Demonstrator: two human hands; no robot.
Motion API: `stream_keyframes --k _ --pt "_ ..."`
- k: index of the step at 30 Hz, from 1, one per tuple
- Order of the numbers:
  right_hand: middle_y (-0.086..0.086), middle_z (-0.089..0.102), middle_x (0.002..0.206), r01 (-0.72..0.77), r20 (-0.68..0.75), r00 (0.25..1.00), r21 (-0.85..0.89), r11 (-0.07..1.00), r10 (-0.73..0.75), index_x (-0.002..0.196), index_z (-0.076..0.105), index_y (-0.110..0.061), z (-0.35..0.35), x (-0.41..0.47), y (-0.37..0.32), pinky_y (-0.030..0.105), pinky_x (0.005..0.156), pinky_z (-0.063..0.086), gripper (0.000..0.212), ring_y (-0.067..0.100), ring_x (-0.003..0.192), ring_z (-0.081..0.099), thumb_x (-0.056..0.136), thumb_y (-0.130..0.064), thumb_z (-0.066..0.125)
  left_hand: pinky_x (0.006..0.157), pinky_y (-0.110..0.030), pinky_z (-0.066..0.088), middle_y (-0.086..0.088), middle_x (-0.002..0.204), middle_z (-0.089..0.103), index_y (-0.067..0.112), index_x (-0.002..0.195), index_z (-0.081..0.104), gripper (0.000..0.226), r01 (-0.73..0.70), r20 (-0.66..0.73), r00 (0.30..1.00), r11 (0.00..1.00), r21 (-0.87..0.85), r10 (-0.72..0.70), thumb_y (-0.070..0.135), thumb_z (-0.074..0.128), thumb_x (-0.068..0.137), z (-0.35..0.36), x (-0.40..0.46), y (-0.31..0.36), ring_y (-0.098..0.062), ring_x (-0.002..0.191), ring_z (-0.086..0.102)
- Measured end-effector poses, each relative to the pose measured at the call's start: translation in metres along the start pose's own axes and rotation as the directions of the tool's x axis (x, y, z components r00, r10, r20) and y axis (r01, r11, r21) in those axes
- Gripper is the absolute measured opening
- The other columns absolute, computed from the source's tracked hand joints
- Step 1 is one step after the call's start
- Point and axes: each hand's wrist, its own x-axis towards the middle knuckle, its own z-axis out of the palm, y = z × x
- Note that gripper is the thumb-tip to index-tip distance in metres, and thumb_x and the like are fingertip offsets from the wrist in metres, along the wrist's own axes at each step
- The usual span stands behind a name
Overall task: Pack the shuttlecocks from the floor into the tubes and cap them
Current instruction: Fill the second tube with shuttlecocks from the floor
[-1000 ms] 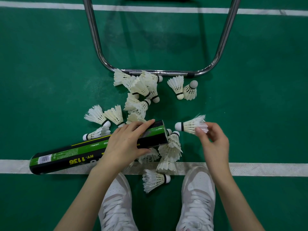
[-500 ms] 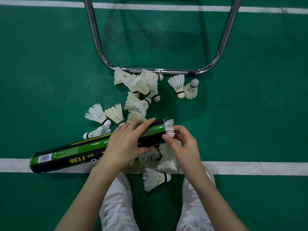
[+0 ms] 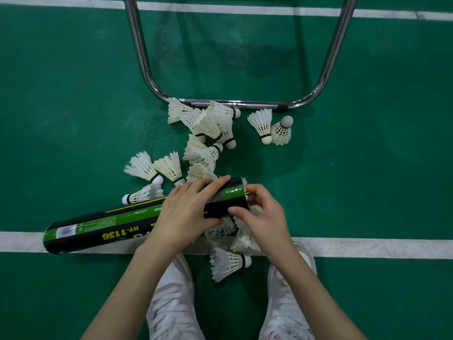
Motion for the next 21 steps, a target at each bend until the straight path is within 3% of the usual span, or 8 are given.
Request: stream_keyframes --k 4,10,16,21 --pt "-0.006 0.068 0.087 -0.025 0.044 0.999 0.073 0.997 0.022 0.093 0.053 -0.032 0.002 -0.002 0.000 0.014 0.078 0.047 0.031 0.001 0.085 0.062 0.080 -0.009 0.068 0.089 -0.034 0.037 0.006 0.127 0.049 0.040 0.142 0.023 0.090 0.007 0.013 1.000 1.000 -0.013 -0.007 0.042 0.075 0.068 -0.001 -0.001 0.001 -0.021 0.114 0.047" --pt "-0.010 0.073 0.087 -0.049 0.107 0.993 0.091 0.995 0.039 0.096 0.047 -0.030 0.004 -0.002 0.003 0.027 0.086 0.050 0.027 0.006 0.090 0.066 0.086 -0.010 0.062 0.088 -0.036 0.039 0.005 0.127 0.050 0.039 0.141 0.026 0.090 0.007 0.012 1.000 1.000 -0.017 -0.007 0.041 0.076 0.067 -0.001 -0.001 0.001 -0.022 0.113 0.049" --pt "-0.013 0.068 0.090 -0.016 0.053 0.998 0.067 0.998 0.013 0.093 0.052 -0.034 -0.002 -0.003 0.003 0.011 0.081 0.047 0.030 -0.004 0.089 0.062 0.084 -0.009 0.066 0.089 -0.034 0.037 0.006 0.128 0.049 0.040 0.142 0.023 0.089 0.012 0.009 1.000 1.000 -0.018 -0.012 0.043 0.074 0.069 -0.002 0.000 0.001 -0.020 0.114 0.047" --pt "-0.009 0.063 0.086 0.004 -0.069 0.998 0.003 1.000 -0.004 0.092 0.059 -0.028 -0.019 -0.009 0.012 0.015 0.080 0.046 0.022 0.003 0.084 0.058 0.083 -0.009 0.066 0.087 -0.033 0.038 0.005 0.127 0.050 0.040 0.142 0.023 0.089 0.027 -0.011 1.000 1.000 -0.010 -0.028 0.043 0.074 0.070 -0.006 0.000 -0.003 -0.021 0.111 0.049"
